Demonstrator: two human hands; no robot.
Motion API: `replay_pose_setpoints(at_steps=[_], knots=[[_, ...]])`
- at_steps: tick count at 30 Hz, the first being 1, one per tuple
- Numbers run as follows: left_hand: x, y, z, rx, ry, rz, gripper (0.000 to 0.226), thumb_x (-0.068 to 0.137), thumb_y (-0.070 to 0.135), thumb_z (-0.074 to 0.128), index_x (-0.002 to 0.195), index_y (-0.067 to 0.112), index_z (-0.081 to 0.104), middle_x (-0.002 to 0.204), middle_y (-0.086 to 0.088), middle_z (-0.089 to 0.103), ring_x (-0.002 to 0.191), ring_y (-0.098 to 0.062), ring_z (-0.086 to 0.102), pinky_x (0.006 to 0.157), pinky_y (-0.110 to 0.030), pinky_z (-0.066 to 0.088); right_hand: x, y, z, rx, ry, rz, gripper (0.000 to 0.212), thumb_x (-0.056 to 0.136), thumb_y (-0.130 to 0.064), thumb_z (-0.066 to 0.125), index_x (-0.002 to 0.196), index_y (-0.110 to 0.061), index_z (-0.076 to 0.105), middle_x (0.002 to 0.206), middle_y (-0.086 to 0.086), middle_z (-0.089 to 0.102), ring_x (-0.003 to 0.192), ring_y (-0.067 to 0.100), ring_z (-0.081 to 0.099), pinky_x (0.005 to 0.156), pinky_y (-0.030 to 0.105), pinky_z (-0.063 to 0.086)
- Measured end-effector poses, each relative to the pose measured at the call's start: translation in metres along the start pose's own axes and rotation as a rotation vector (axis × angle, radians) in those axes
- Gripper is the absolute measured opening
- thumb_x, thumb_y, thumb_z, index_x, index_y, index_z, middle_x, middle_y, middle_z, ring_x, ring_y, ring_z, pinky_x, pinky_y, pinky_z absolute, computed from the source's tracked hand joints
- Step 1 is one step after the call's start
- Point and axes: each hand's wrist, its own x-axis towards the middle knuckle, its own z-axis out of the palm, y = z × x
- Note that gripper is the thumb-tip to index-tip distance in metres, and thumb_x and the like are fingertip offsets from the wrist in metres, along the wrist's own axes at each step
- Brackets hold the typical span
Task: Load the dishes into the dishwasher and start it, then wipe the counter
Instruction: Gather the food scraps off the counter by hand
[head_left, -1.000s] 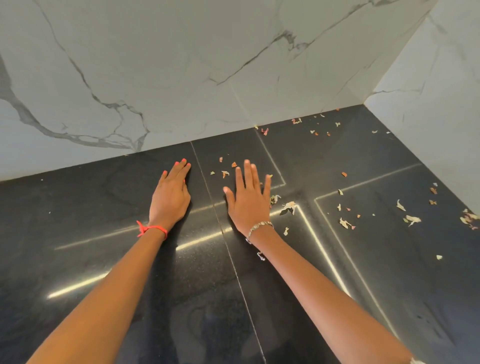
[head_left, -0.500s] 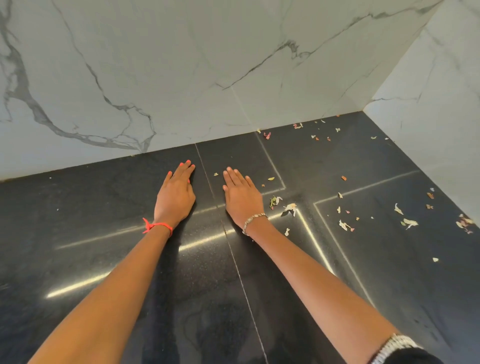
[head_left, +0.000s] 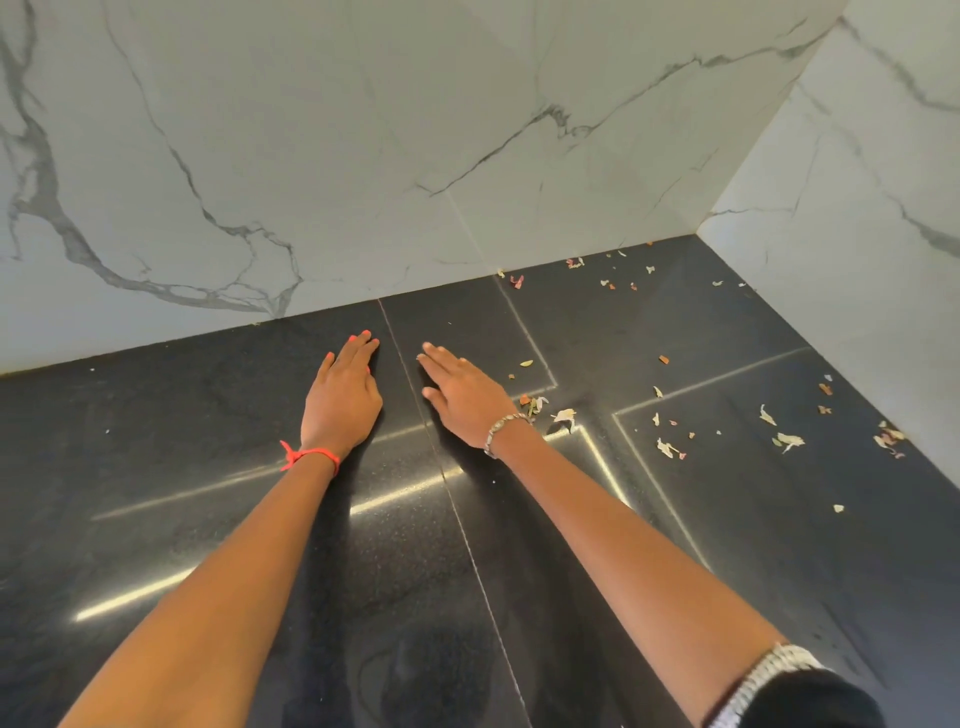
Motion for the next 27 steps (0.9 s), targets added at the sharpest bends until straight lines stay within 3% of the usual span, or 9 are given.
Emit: replay_pose_setpoints(at_steps=[5, 10, 13, 16, 21, 25, 27], knots=[[0.001, -0.002, 0.001, -0.005, 0.005, 0.013, 0.046, 0.096, 0.008, 0.035, 0.142, 0.011, 0.037, 0.152, -0.001, 0.031, 0.142, -0.015, 0.024, 0.118, -0.031, 0.012, 0.012, 0.001, 0.004, -0.072, -0.135, -0.036, 0.054, 0.102, -0.033, 0.023, 0.15, -0.012, 0.007, 0.158, -0.001, 0.001, 0.145, 0.013, 0.001, 0.118, 0.033, 0.004], [0.0, -0.001, 0.0, -0.021, 0.006, 0.001, 0.046, 0.096, 0.007, 0.035, 0.142, 0.012, 0.038, 0.152, -0.001, 0.031, 0.141, -0.017, 0.026, 0.118, -0.032, 0.012, -0.052, 0.014, 0.001, -0.119, -0.18, -0.052, 0.058, 0.1, -0.042, 0.017, 0.15, -0.013, 0.005, 0.158, -0.002, -0.001, 0.145, 0.01, -0.002, 0.117, 0.028, -0.002], [0.0, -0.001, 0.0, -0.027, 0.008, 0.004, 0.047, 0.095, 0.006, 0.036, 0.141, 0.011, 0.039, 0.151, -0.002, 0.032, 0.141, -0.018, 0.027, 0.119, -0.033, 0.013, -0.098, 0.031, 0.008, -0.23, -0.079, -0.078, 0.067, 0.095, -0.05, 0.002, 0.148, -0.013, 0.019, 0.156, -0.002, 0.015, 0.144, 0.009, 0.011, 0.117, 0.029, -0.009], [0.001, -0.001, 0.002, -0.016, 0.012, 0.013, 0.047, 0.095, 0.006, 0.036, 0.141, 0.01, 0.04, 0.151, -0.003, 0.032, 0.14, -0.019, 0.028, 0.119, -0.034, 0.013, -0.128, 0.046, 0.005, -0.255, 0.033, -0.032, 0.064, 0.1, -0.045, 0.003, 0.141, -0.012, 0.038, 0.149, -0.001, 0.035, 0.138, 0.011, 0.03, 0.115, 0.034, 0.003], [0.002, -0.001, 0.001, 0.024, -0.004, 0.015, 0.048, 0.094, 0.005, 0.036, 0.142, 0.009, 0.037, 0.152, -0.005, 0.03, 0.141, -0.021, 0.026, 0.119, -0.036, 0.012, -0.136, 0.022, 0.019, -0.213, -0.031, -0.214, 0.064, 0.097, -0.053, 0.009, 0.146, -0.015, 0.026, 0.154, -0.004, 0.023, 0.14, 0.007, 0.017, 0.116, 0.036, 0.001], [0.007, 0.007, 0.004, 0.056, -0.06, -0.036, 0.055, 0.089, -0.001, 0.036, 0.143, 0.006, 0.031, 0.154, -0.008, 0.023, 0.144, -0.022, 0.015, 0.119, -0.04, 0.008, -0.117, 0.028, 0.016, -0.215, -0.076, -0.104, 0.073, 0.087, -0.06, -0.003, 0.149, -0.023, 0.0, 0.152, -0.013, -0.009, 0.141, 0.004, -0.008, 0.113, 0.037, -0.018], [0.01, 0.014, 0.006, 0.05, -0.059, -0.061, 0.055, 0.088, -0.004, 0.038, 0.142, 0.004, 0.032, 0.154, -0.01, 0.023, 0.144, -0.024, 0.014, 0.118, -0.043, 0.008, -0.106, 0.045, 0.007, -0.235, -0.031, -0.019, 0.077, 0.082, -0.062, -0.008, 0.149, -0.024, -0.003, 0.152, -0.014, -0.012, 0.141, 0.003, -0.011, 0.111, 0.038, -0.022]])
